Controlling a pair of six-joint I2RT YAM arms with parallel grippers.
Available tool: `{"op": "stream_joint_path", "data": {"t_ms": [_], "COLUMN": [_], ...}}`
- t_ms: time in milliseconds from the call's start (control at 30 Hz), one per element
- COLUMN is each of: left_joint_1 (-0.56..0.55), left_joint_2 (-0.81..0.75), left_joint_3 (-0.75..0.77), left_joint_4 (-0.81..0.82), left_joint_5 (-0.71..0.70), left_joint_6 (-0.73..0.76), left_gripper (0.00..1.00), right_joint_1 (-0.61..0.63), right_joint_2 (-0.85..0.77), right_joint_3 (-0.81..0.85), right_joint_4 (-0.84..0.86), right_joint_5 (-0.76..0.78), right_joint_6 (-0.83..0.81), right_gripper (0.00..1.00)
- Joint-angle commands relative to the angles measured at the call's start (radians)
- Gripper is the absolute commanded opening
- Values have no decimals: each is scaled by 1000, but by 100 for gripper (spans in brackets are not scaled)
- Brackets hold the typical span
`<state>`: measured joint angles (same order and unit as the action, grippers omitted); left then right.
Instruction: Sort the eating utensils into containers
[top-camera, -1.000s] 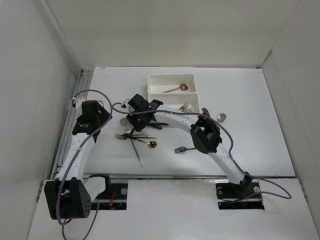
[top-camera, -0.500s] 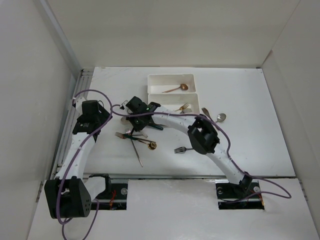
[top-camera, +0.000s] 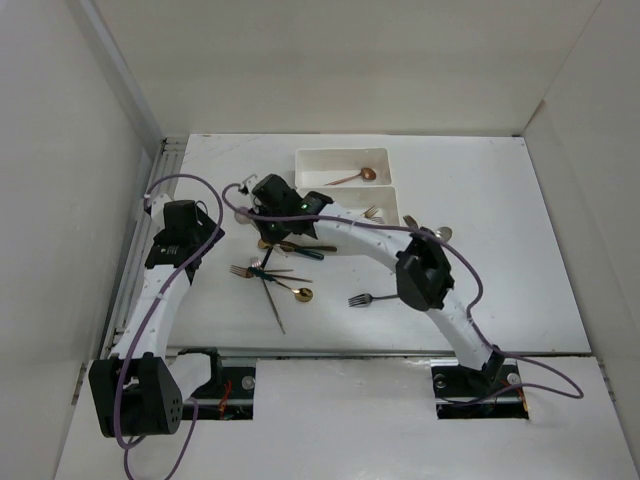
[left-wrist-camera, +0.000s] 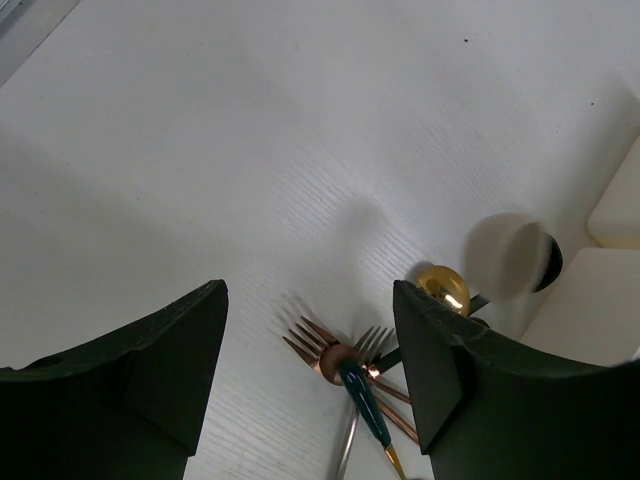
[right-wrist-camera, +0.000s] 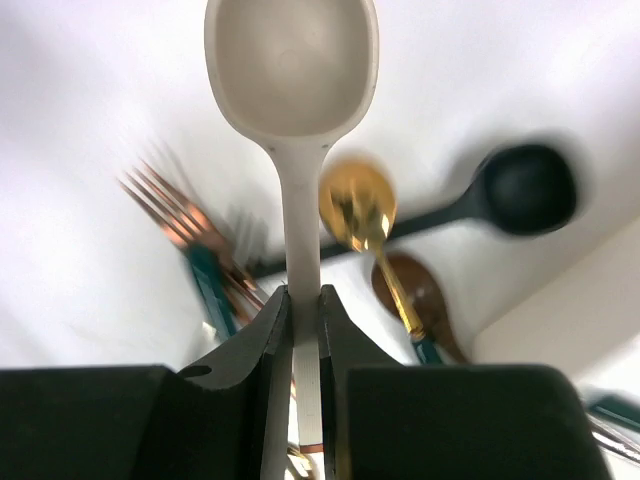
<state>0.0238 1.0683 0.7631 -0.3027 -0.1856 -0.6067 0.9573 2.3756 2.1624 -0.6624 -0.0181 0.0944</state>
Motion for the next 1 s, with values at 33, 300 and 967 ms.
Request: {"op": "stream_joint_path", "data": {"t_ms": [33,300,967], "left_joint_1": [5,34,65], "left_joint_2": [-22,-51,19], "left_joint_3": [15,15,54], "left_joint_4": [30,20,2], "left_joint_5": [-15,-35,-23], "left_joint_6": [12,12,42], "left_gripper": [63,65,67], "right_joint_1": [11,-153,-324], "right_joint_2": [-249,-342,-194], "right_joint_3": [-15,-167,-223], "right_joint_4": [315,526,280], "right_joint_5": [90,511,480], "right_joint_6": [205,996,1810], "right_gripper": [0,0,0]}}
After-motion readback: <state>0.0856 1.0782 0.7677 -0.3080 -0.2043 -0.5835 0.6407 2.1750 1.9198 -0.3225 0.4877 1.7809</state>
